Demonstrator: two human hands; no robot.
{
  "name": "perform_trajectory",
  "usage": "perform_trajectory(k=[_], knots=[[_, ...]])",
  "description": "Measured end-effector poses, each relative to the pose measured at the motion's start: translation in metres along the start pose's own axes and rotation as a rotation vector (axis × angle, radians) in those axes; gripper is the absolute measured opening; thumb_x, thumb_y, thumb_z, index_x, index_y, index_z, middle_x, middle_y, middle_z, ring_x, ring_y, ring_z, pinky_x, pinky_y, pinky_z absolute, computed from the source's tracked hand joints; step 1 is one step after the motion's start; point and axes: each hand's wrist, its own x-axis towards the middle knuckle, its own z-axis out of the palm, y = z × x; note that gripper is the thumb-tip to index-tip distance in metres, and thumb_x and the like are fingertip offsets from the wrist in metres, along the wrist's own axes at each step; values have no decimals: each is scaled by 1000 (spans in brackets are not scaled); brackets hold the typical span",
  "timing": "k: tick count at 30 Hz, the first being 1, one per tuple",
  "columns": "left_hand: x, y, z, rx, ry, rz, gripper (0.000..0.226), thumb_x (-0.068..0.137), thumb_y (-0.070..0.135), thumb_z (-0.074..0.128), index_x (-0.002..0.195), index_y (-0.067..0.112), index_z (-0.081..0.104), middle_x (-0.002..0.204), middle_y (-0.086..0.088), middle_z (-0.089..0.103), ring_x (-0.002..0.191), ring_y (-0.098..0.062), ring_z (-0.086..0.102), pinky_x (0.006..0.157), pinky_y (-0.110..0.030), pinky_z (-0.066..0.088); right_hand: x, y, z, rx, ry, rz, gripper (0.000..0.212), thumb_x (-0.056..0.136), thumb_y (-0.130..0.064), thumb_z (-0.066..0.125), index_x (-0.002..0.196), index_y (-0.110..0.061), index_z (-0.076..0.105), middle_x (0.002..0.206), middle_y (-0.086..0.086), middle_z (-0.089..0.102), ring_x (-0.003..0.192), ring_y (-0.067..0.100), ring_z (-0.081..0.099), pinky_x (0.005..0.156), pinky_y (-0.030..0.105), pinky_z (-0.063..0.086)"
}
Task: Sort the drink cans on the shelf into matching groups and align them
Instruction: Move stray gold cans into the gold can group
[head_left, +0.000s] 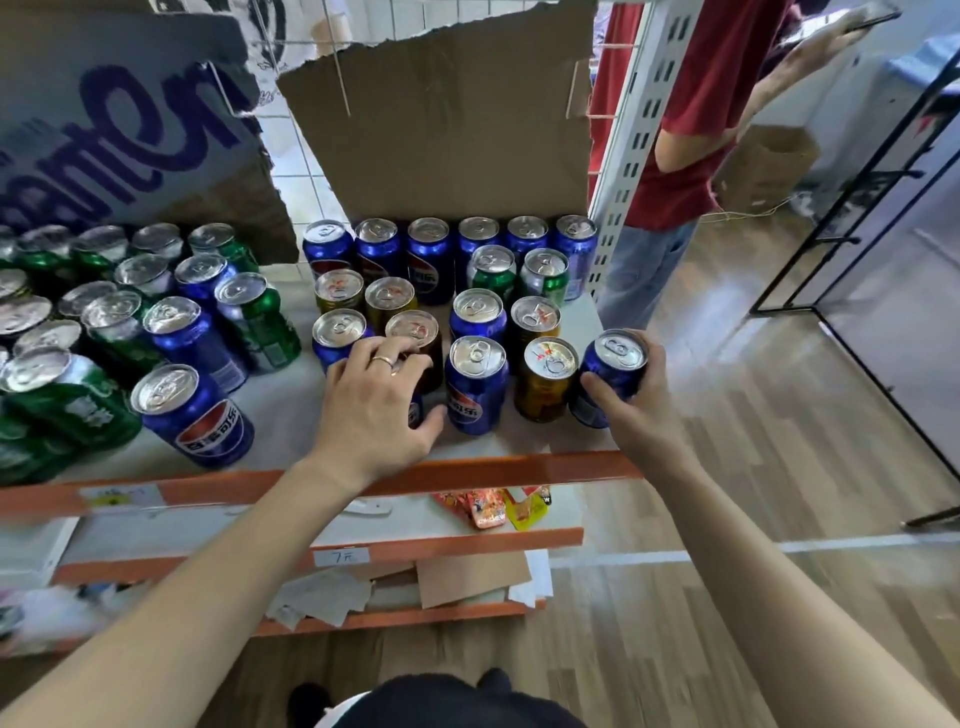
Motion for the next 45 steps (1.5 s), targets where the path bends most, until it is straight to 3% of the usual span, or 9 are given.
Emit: perform_trajectory(k=[8, 12, 15, 19, 26, 33, 37, 40, 45], knots=[[-1, 2, -2, 3, -4, -15, 53, 72, 49, 61, 112, 16, 67, 123, -4, 60, 119, -28, 46, 87, -46, 45, 1, 4, -1, -76, -9, -10, 75, 70, -45, 75, 134, -26, 41, 128, 1, 55, 120, 16, 53, 103, 47, 46], [-2, 3, -4, 6, -12, -12, 52, 72, 48, 62, 112, 16, 67, 123, -4, 60, 119, -29, 49, 87, -45, 46, 0, -13, -8, -215, 38, -136, 93, 73, -33, 85, 148, -20, 32, 132, -5, 50, 123, 17, 47, 104, 36, 42], [-3, 2, -4, 11, -25, -13, 51, 72, 49, 61, 111, 17, 67, 123, -3, 59, 119, -28, 48, 87, -44, 44, 4, -37, -8, -351, 115, -300, 81, 77, -49, 73, 143, -16, 42, 134, 1, 57, 122, 24, 48, 102, 39, 40], [0, 0, -5, 36, -64, -25, 52, 74, 54, 55, 110, 18, 67, 124, -3, 60, 119, -27, 48, 89, -44, 40, 19, -69, 5, -531, 79, -420, 51, 83, -34, 74, 129, -18, 58, 127, 2, 64, 119, 28, 52, 97, 45, 38], [14, -16, -21, -97, -48, 2, 60, 84, 61, 33, 122, 23, 59, 134, 2, 56, 126, -21, 45, 100, -44, 22, 38, -96, 40, -759, -204, -201, 54, 86, -40, 69, 135, -23, 53, 129, -1, 62, 120, 23, 54, 102, 47, 38], [80, -57, -40, -59, -151, -92, 52, 91, 57, 41, 130, 25, 51, 137, 0, 51, 129, -23, 43, 106, -44, 24, 58, -112, 56, -1020, -335, 52, 69, 84, -51, 66, 139, -19, 42, 137, 7, 51, 124, 30, 51, 100, 47, 42], [109, -76, -38, -84, -287, -199, 54, 92, 57, 50, 133, 21, 48, 134, -8, 50, 123, -30, 48, 98, -45, 39, 62, -113, 58, -1021, -368, 180, 75, 80, -51, 71, 138, -17, 37, 135, 14, 43, 119, 36, 52, 98, 47, 47], [114, -81, -30, -100, -333, -160, 57, 90, 52, 57, 135, 20, 47, 135, -9, 48, 123, -31, 49, 89, -39, 40, 65, -110, 65, -999, -356, 228, 66, 79, -42, 72, 128, -15, 38, 122, 14, 49, 108, 34, 56, 91, 46, 50], [118, -83, -25, -73, -367, -158, 59, 87, 52, 61, 137, 24, 45, 137, -9, 45, 128, -32, 42, 99, -47, 39, 68, -105, 80, -970, -311, 269, 40, 79, -23, 65, 101, -15, 34, 89, 4, 47, 89, 30, 52, 87, 50, 50]])
